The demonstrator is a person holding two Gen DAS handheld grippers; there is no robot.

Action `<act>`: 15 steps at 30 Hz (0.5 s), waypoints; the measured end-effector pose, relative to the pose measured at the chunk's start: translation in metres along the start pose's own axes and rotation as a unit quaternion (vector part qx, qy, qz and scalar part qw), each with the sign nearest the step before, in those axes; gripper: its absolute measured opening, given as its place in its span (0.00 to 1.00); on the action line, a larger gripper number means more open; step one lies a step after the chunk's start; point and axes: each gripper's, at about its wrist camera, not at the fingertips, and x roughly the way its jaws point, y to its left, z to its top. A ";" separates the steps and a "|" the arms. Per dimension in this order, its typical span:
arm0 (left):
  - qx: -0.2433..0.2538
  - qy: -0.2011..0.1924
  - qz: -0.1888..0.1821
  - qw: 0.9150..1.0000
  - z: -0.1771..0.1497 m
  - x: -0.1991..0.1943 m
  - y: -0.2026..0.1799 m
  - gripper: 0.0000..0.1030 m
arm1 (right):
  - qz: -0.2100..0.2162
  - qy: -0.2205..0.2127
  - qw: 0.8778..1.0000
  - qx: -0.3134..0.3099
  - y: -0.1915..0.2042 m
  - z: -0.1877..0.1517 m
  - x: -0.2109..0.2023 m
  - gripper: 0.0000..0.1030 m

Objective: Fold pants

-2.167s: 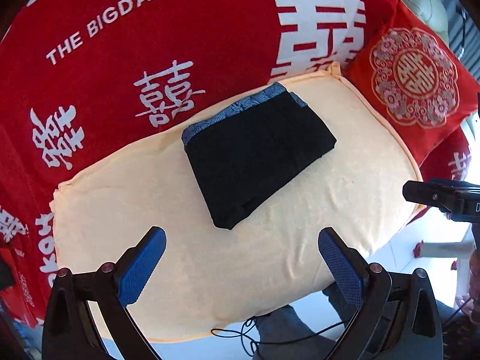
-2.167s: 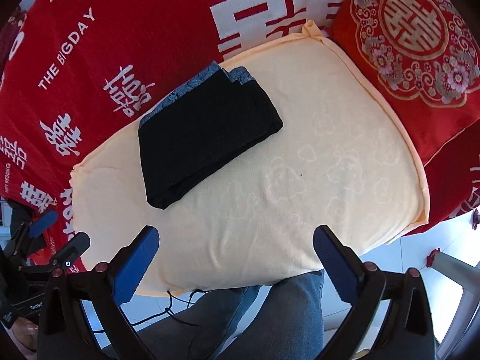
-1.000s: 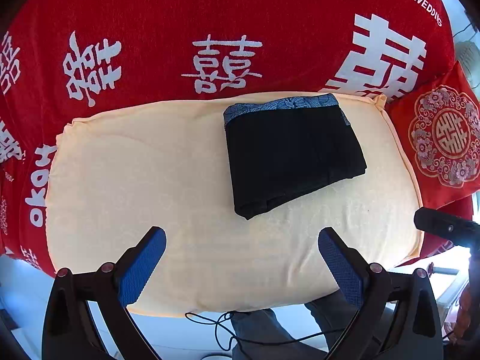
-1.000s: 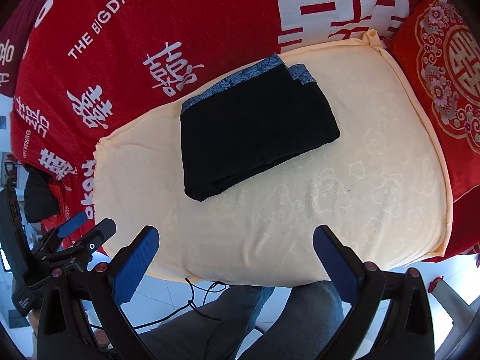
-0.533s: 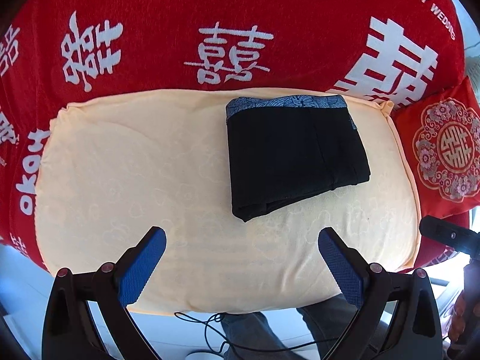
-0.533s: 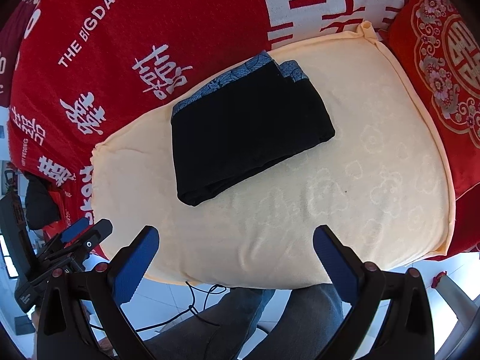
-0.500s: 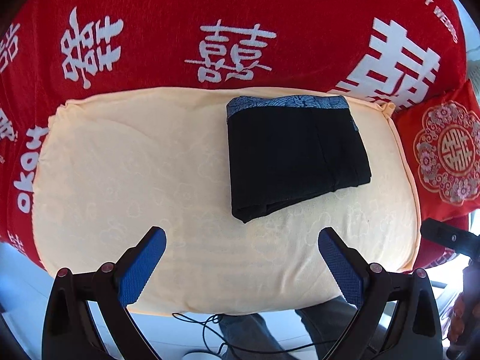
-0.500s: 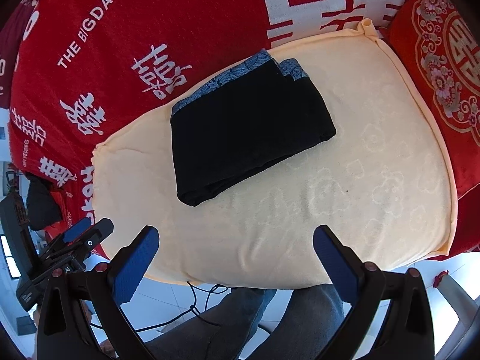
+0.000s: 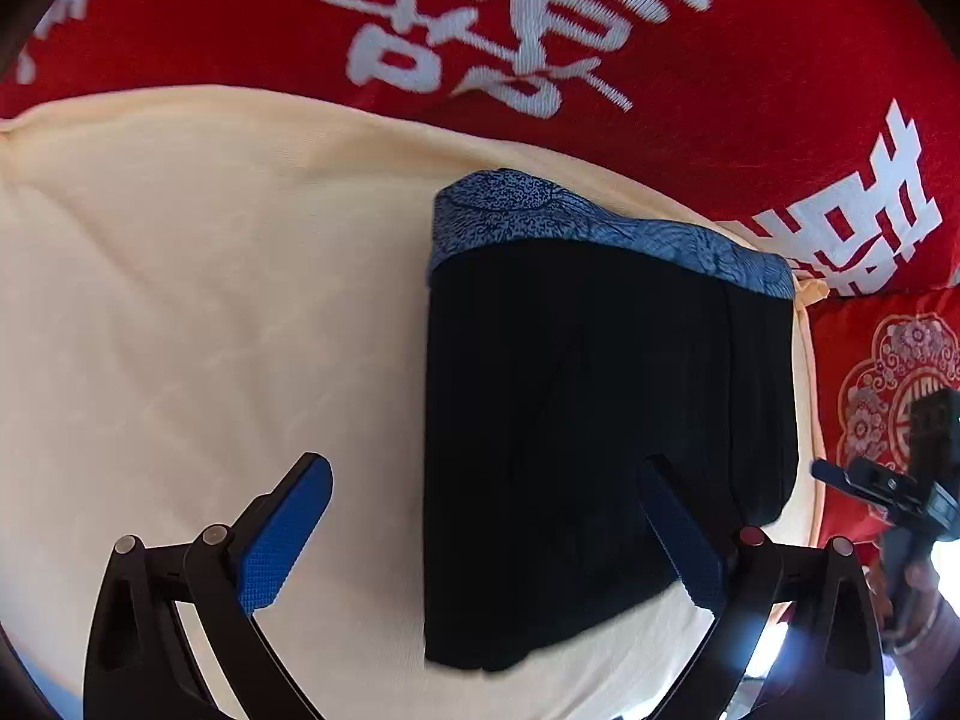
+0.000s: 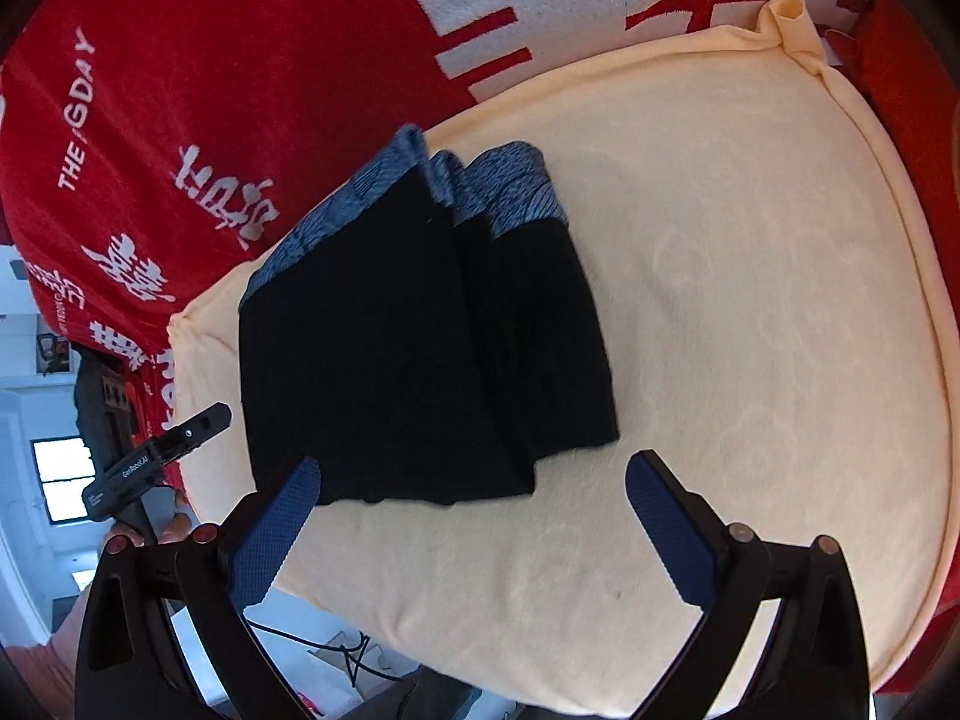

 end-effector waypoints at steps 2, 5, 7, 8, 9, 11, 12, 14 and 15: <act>0.013 0.004 -0.025 1.000 0.008 0.017 0.001 0.99 | 0.023 0.007 1.000 -0.001 -0.019 0.018 0.013 0.99; 0.024 0.019 -0.072 0.997 0.012 0.038 0.002 0.99 | 0.084 0.026 0.996 -0.001 -0.042 0.036 0.036 0.99; 0.030 0.026 -0.092 0.995 0.012 0.048 0.000 0.99 | 0.130 0.038 0.991 0.003 -0.050 0.041 0.050 0.99; 0.030 0.026 -0.098 0.994 0.012 0.051 0.000 0.99 | 0.154 0.034 0.988 0.003 -0.051 0.043 0.053 0.99; 0.033 0.021 -0.098 0.994 0.012 0.052 -0.003 0.99 | 0.187 0.031 0.982 0.005 -0.051 0.047 0.056 0.99; 0.040 0.017 -0.096 0.994 0.013 0.054 -0.007 0.99 | 0.218 0.036 0.975 0.017 -0.049 0.051 0.062 0.96; 0.037 0.018 -0.093 0.995 0.014 0.055 -0.009 0.99 | 0.215 0.039 0.976 0.019 -0.046 0.052 0.066 0.95; 0.031 0.016 -0.088 0.996 0.016 0.055 -0.013 0.95 | 0.179 0.044 0.983 -0.001 -0.035 0.054 0.071 0.87; 0.029 0.012 -0.090 0.995 0.016 0.054 -0.015 0.88 | 0.161 0.045 0.986 -0.008 -0.031 0.053 0.071 0.72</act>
